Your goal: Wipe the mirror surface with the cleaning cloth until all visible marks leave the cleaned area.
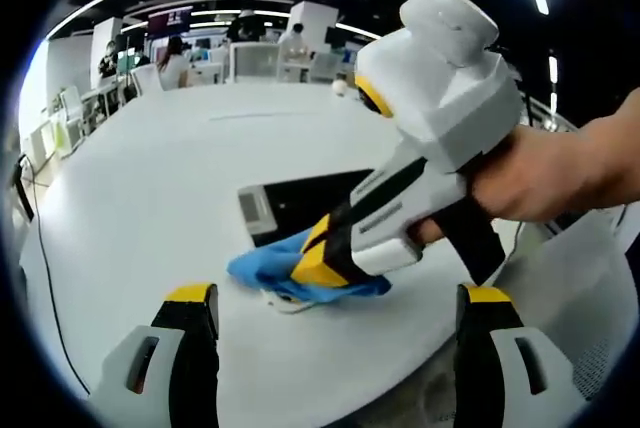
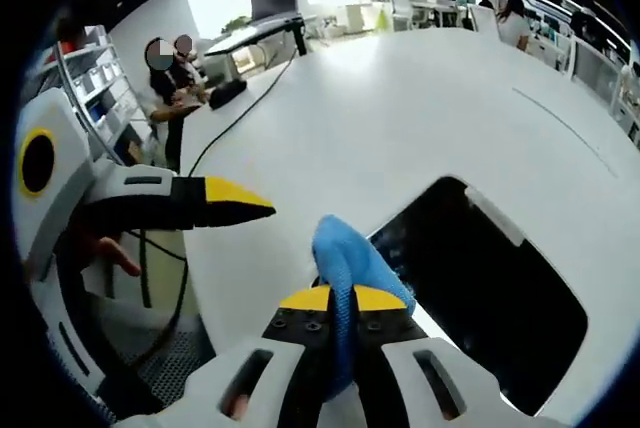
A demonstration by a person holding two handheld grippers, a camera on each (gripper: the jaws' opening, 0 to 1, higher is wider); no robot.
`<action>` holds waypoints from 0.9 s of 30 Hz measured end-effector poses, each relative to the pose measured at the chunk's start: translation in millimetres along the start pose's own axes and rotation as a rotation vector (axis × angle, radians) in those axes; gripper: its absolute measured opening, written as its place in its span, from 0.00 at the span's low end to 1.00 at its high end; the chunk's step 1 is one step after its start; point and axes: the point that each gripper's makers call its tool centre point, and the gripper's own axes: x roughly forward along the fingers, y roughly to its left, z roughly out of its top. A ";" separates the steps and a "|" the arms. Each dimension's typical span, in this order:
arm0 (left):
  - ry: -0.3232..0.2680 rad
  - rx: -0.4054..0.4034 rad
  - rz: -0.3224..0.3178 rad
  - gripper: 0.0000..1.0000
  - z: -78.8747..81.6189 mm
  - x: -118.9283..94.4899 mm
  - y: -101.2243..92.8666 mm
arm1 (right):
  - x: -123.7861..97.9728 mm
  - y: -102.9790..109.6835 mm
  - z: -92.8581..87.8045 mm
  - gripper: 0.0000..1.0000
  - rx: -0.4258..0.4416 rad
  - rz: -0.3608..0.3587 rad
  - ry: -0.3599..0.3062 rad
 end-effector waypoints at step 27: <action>-0.010 -0.018 0.002 0.99 1.0 0.7 1.0 | 1.8 -5.3 2.8 0.02 -0.055 -0.018 -0.012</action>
